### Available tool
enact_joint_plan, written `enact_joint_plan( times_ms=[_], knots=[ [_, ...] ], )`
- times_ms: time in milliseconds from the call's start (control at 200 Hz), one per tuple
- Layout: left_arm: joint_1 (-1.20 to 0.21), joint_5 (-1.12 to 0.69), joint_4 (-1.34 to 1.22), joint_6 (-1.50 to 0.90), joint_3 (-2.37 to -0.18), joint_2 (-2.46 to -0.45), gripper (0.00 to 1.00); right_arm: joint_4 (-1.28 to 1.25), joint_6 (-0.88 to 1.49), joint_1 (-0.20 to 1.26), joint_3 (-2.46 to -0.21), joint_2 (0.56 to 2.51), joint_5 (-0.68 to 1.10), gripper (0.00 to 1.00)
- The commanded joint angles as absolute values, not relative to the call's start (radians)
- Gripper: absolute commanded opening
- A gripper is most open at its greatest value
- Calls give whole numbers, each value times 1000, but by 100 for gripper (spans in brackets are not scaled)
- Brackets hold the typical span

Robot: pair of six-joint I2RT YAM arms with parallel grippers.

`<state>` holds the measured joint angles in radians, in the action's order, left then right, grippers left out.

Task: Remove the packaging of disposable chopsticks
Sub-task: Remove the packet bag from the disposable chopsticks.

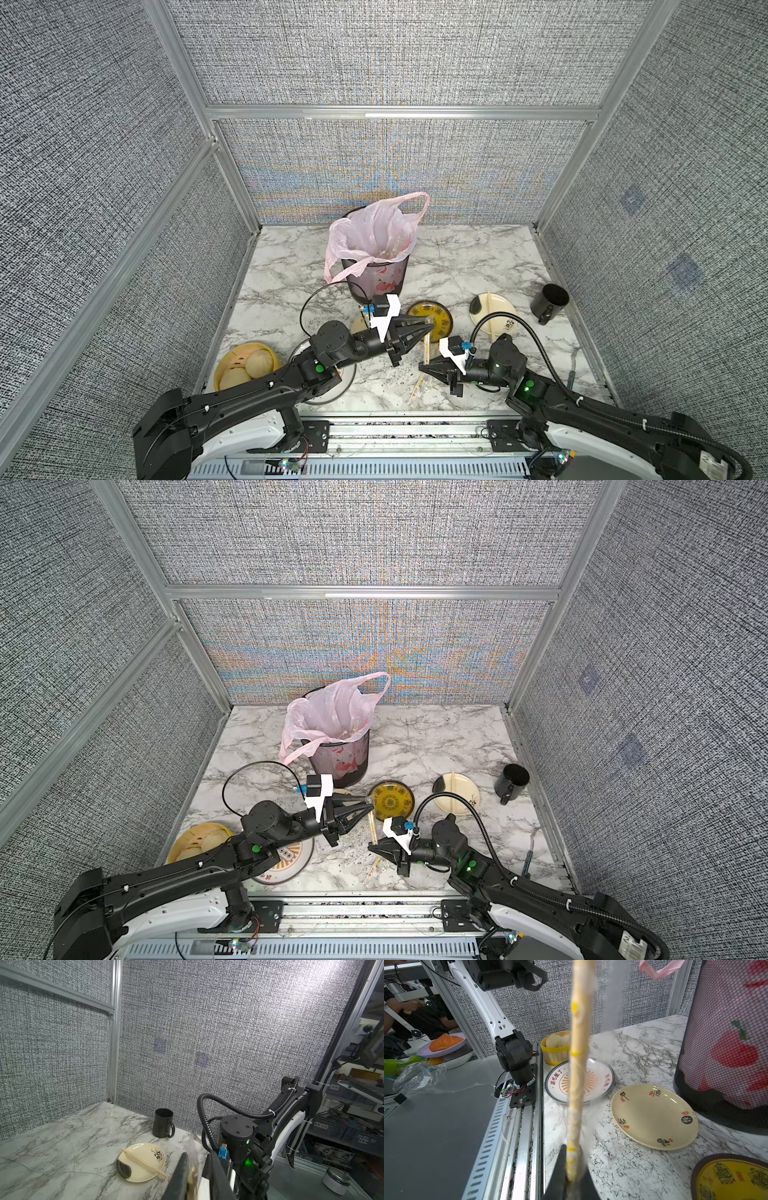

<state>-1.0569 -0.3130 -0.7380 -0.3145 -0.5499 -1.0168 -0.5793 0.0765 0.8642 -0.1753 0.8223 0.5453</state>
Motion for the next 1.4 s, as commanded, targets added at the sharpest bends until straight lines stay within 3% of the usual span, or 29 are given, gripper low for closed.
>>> enact_joint_plan(
  times_ms=[0, 150, 260, 455, 495, 581, 741, 1191, 1391],
  knots=[
    [-1055, -318, -755, -304, -561, -1033, 20, -618, 75, 865, -185, 831, 545, 0],
    [-1055, -329, -761, -305, -557, -1049, 19, -620, 78, 865, -189, 833, 548, 0],
    [-1055, -328, -776, -310, -546, -1063, 8, -618, 77, 865, -192, 830, 546, 0],
    [-1055, -341, -773, -306, -552, -1080, 3, -617, 75, 865, -193, 846, 547, 0],
    [-1055, -352, -780, -303, -552, -1081, 4, -621, 75, 865, -193, 849, 552, 0],
    [-1055, -368, -781, -301, -561, -1086, 19, -614, 77, 865, -205, 860, 563, 0],
    [-1055, -364, -764, -294, -583, -1092, 20, -621, 77, 865, -199, 862, 574, 0],
    [-1055, -367, -743, -300, -609, -1149, 2, -622, 78, 865, -195, 862, 567, 0],
    [-1055, -358, -764, -307, -573, -1160, 1, -617, 93, 865, -198, 830, 549, 0]
  ],
)
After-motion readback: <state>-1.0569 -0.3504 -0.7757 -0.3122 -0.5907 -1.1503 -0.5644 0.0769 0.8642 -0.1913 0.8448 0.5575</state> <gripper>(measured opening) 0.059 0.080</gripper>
